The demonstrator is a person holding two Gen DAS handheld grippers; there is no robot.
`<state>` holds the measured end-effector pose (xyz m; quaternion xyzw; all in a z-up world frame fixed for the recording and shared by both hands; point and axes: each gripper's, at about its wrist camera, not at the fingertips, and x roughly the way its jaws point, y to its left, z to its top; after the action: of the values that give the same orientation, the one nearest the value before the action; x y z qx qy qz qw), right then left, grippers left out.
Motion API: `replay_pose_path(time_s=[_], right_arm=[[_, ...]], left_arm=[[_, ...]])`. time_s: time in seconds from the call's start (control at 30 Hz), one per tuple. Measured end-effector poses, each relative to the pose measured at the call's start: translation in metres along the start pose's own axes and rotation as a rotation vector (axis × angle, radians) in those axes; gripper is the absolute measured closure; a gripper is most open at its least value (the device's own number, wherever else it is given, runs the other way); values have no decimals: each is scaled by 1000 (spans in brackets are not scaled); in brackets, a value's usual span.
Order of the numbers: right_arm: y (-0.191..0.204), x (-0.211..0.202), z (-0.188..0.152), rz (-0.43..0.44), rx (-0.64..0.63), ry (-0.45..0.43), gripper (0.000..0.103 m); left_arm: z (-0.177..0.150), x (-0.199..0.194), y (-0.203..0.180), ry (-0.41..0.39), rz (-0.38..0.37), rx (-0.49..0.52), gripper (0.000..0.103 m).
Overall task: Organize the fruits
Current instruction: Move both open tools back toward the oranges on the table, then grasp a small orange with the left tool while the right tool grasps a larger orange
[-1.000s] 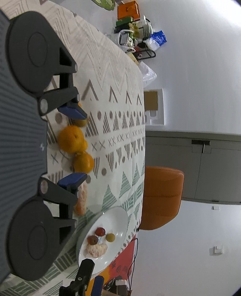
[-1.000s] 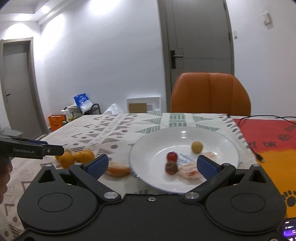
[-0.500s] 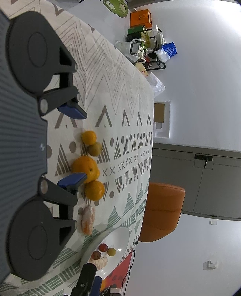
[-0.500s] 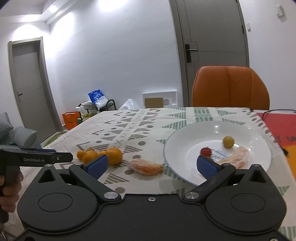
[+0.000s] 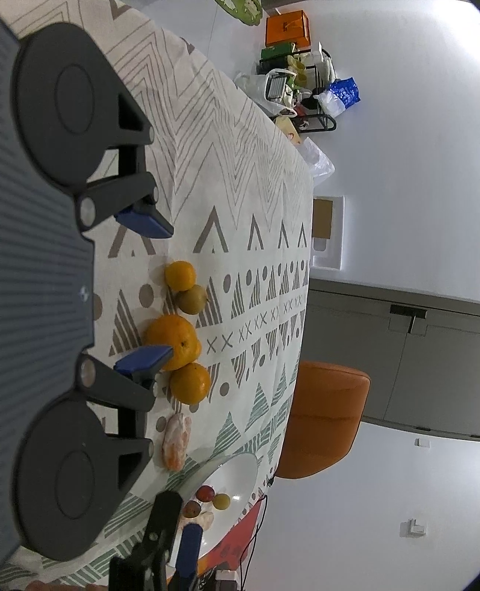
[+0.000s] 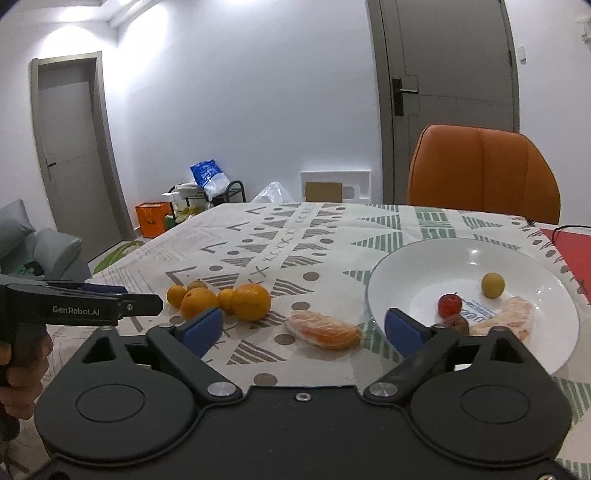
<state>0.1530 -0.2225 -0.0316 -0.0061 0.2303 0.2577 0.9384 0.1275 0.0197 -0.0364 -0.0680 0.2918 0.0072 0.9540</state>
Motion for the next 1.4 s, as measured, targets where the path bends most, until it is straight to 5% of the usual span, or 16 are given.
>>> replay_pose_path(time_s=[0.47,1.07,1.3,1.4], right_arm=[[7,27,7,62,-12,35,26],[21,72,16,116,-42,100,47],[32,85,18,113,-74,132,47],[35,89,18,126,-97,150,64]], left_arm=[[6,22,10,12,19,-24,44],[9,54,23,45,-16,-36,81],[12,49,34,21,-39,-82,81],[13,45,36,15,-40,-89,81]])
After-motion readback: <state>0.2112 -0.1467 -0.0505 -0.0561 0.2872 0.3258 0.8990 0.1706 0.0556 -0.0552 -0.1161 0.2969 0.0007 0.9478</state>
